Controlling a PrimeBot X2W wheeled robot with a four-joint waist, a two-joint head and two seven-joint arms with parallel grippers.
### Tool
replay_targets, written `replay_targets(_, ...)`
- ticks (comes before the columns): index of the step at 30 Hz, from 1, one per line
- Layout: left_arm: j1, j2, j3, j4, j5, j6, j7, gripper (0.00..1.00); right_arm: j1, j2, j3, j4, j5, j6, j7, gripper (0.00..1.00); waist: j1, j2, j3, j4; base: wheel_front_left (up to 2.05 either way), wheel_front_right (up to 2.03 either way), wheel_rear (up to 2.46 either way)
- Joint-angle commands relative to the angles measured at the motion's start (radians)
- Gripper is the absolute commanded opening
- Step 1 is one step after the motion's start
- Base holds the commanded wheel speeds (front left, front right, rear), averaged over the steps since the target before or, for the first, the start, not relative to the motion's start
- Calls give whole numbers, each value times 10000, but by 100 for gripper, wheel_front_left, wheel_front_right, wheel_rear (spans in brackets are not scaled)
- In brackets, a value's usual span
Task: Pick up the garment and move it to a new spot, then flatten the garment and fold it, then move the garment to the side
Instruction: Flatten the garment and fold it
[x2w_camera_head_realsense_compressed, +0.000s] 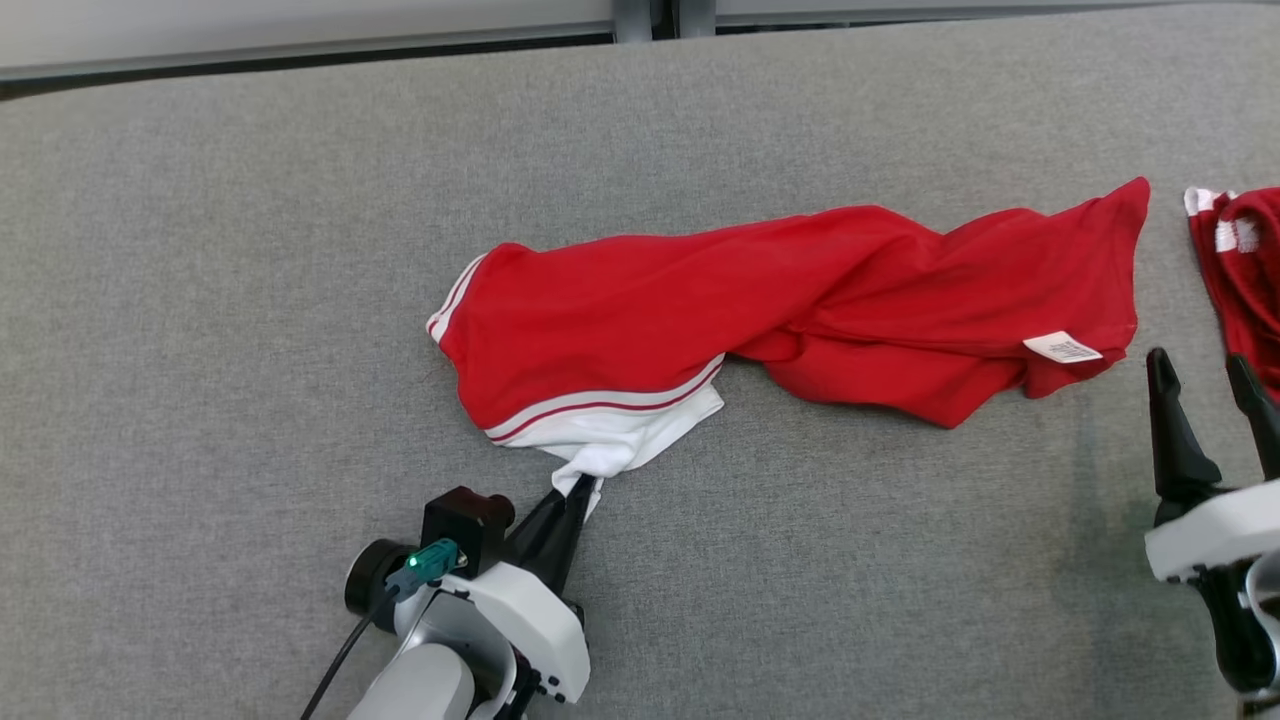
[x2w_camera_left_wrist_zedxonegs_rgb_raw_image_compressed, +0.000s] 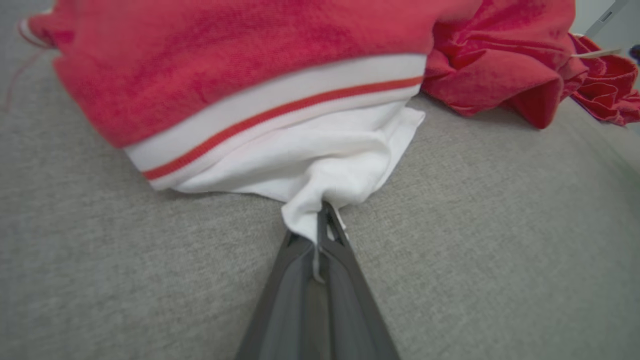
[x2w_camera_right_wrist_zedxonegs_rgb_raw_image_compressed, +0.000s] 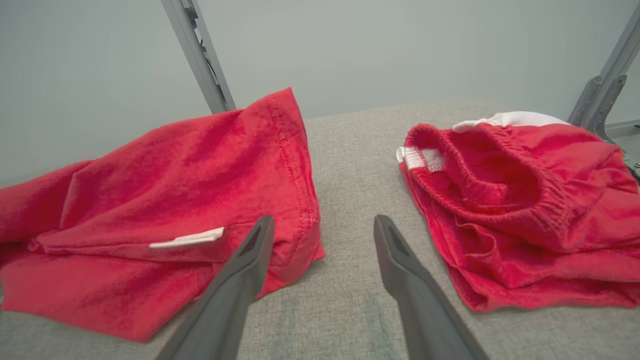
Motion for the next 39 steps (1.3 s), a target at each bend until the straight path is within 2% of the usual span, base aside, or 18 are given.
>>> replay_targets(1, -146, 153, 23, 143, 60, -18, 30, 0, -335, -162, 159, 314, 189, 0, 62, 100, 0, 0, 146, 75, 0, 0, 0)
replay_targets(9, -289, 173, -62, 244, 74, -3, -83, 0, -1394, -615, 1102, 1590, 1121, 0, 259, 100, 0, 0, 337, 231, 0, 0, 0)
replay_targets(10, -305, 173, -58, 263, 58, 8, -99, 0, -1485, -659, 1214, 1679, 1202, 0, 212, 92, 0, 0, 344, 237, 0, 0, 0)
replay_targets(11, -320, 168, -48, 276, 35, 24, -145, 0, -1561, -702, 1333, 1751, 1308, 0, 176, 47, 0, 0, 354, 244, 0, 0, 0)
replay_targets(12, -330, 165, -45, 291, 22, 39, -173, 0, -1617, -723, 1428, 1829, 1425, 0, 177, 21, 0, 0, 354, 251, 0, 0, 0)
replay_targets(13, -335, 165, -35, 287, 7, 53, -219, 0, -1672, -798, 1574, 1859, 1483, 2, 123, 0, 0, 0, 349, 249, 0, 0, 0)
replay_targets(19, -365, 218, 4, 176, 25, 127, -455, 0, -1766, -1097, 2099, 1811, 1938, 0, -168, 0, 0, 0, 262, 199, 0, 0, 0)
replay_targets(26, -381, 378, 364, -633, 52, 424, -1064, 0, -1467, -1323, 2014, 1124, 1547, 0, -1192, 0, 0, 0, -33, 126, 0, 0, 0)
replay_targets(32, -318, 895, 1218, -2520, 181, 992, -1428, 0, -1223, -1488, 1502, -246, 1025, 0, -1566, 0, 0, 0, -564, 72, 0, 0, 0)
replay_targets(39, -953, 1409, 2183, -5262, 364, 1318, -1542, 0, -1102, -1535, 431, -2549, 334, 0, -1000, 0, 0, 0, -1268, 207, 0, 0, 0)
